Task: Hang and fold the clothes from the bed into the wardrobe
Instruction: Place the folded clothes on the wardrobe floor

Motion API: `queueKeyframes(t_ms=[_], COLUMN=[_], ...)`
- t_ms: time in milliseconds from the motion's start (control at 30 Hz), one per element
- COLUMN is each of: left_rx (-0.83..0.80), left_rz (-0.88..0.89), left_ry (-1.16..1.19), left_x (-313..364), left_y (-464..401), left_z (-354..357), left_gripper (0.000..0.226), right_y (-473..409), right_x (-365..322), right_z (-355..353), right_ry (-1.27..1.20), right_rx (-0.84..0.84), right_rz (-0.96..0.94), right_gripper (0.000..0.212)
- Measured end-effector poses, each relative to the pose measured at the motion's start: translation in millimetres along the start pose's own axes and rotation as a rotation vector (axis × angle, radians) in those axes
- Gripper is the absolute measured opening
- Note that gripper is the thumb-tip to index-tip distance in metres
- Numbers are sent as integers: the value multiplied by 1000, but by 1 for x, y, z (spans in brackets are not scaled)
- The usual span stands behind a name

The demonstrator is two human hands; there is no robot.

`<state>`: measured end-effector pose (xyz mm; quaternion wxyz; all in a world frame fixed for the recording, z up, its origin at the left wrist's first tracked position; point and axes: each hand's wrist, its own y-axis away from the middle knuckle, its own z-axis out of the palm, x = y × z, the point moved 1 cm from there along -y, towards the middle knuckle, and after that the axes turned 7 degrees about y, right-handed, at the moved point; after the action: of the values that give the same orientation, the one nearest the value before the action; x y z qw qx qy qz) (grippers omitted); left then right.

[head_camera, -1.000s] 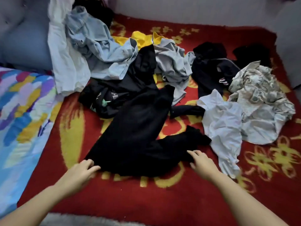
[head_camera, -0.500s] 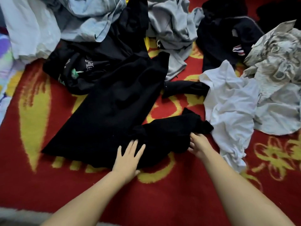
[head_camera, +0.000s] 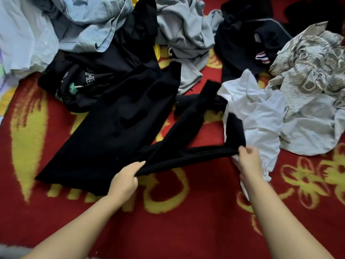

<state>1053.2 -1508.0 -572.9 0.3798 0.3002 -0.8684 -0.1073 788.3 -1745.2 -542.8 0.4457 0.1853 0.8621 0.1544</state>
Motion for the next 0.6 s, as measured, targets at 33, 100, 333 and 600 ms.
queueKeyframes(t_ms=[33, 100, 333, 600], left_rx=[-53, -140, -145, -52], left_rz=[26, 67, 114, 72], left_ry=[-49, -171, -290, -272], left_x=[-2, -7, 9, 69], left_y=[3, 9, 18, -52], left_z=[3, 10, 23, 39], left_gripper=[70, 71, 73, 56], right_y=[-2, 3, 12, 3], right_x=[14, 23, -61, -75], right_z=[5, 11, 57, 153], right_ry=[10, 139, 218, 698], right_rx=[-16, 14, 32, -456], right_rz=[128, 181, -497, -194], right_gripper=[16, 13, 46, 101])
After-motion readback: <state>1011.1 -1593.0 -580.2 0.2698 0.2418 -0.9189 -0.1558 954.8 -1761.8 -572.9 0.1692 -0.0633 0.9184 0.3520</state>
